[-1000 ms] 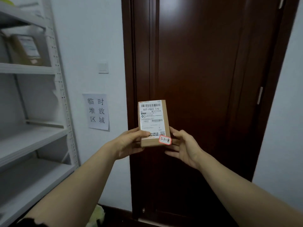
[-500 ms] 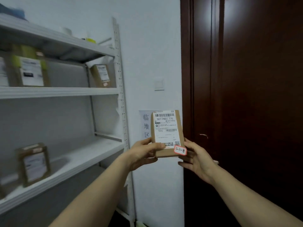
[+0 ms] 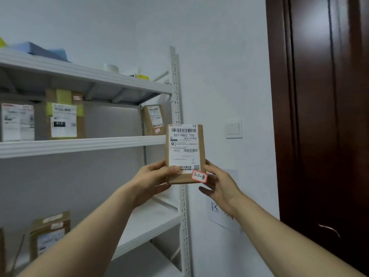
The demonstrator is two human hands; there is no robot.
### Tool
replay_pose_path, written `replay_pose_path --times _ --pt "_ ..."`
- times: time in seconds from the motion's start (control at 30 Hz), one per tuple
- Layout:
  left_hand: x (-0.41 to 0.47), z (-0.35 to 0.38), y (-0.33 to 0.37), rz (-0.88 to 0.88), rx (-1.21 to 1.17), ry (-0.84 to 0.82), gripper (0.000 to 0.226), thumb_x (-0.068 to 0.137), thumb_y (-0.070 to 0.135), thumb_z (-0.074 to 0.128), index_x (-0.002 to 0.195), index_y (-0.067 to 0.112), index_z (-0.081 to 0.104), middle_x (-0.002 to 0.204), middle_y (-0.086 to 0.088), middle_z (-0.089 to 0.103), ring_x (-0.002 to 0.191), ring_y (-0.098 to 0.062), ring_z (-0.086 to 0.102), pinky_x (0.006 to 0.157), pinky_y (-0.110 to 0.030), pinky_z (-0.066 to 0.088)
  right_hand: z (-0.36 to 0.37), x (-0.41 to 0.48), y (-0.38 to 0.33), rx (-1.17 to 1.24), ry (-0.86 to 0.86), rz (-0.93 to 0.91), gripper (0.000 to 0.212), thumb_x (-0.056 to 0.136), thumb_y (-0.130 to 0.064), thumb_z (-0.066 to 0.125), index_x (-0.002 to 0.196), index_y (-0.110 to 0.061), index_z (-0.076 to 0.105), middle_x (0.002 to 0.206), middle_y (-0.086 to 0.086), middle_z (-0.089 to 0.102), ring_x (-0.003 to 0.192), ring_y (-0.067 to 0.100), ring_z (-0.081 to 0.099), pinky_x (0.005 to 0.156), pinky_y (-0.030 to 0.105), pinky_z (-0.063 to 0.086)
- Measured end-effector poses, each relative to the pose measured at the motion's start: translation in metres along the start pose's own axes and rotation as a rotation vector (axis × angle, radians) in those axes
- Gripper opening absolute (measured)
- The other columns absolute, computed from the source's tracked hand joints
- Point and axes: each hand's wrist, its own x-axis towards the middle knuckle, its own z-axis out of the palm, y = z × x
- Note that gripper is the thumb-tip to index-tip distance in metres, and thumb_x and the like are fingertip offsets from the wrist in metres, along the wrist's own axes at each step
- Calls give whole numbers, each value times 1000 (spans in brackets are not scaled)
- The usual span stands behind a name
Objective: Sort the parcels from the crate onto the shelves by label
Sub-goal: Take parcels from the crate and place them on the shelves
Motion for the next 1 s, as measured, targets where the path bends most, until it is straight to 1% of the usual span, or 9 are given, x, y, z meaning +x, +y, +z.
replay_pose_path --times 0.13,0.2,0.33,0.53,0.63,0.7,0.8,0.87,1.0 --pt "48 -17 21 73 25 87 55 62 20 76 116 21 65 108 2 72 96 -11 67 79 -23 50 1 83 -7 -36 -91 -74 36 88 -41 52 114 -24 70 120 -1 66 121 14 51 91 33 47" --pt "68 -28 31 117 34 141 40 73 12 72 111 20 66 105 2 73 90 -9 69 75 -20 52 9 119 -13 -18 -150 -107 38 93 -39 45 113 -17 70 115 2 69 110 15 58 91 34 48" --pt "103 -56 42 124 106 300 29 79 16 73 106 26 67 105 7 73 103 -11 62 102 -35 37 37 168 -20 30 -272 -142 36 99 -34 39 113 -15 66 104 3 73 98 16 65 83 31 50" --pt "150 -101 54 260 133 496 22 85 9 67 103 22 64 93 4 73 82 -9 66 76 -22 49 91 235 -12 21 -334 -218 33 102 -33 35 123 -21 58 114 0 70 107 15 64 96 35 50" --pt "174 -131 57 300 201 549 25 88 10 65 113 15 64 100 -4 72 92 -17 68 91 -32 51 112 268 -5 23 -342 -248 34 103 -36 31 112 -27 62 111 0 71 106 15 65 95 34 50" --pt "189 -152 56 305 248 557 28 89 11 65 116 11 64 103 -5 73 98 -21 68 99 -38 48 124 289 -1 25 -324 -263 37 103 -39 30 117 -24 61 111 1 71 106 16 64 96 34 50" --pt "212 -184 55 315 339 563 24 88 11 66 112 13 66 98 0 73 93 -16 69 90 -32 52 143 320 6 10 -317 -282 39 103 -40 30 121 -22 59 112 0 70 106 15 64 90 30 52" --pt "228 -201 54 309 399 565 19 87 11 66 104 19 67 92 5 72 86 -9 68 78 -23 52 154 339 10 -23 -314 -292 34 103 -40 29 109 -30 61 105 -6 70 99 8 65 81 23 51" --pt "260 -229 52 310 515 598 20 86 9 68 106 13 70 93 3 72 85 -10 67 81 -25 52 170 373 15 -91 -287 -309 31 103 -38 27 96 -34 57 102 -8 67 97 6 62 82 22 49"
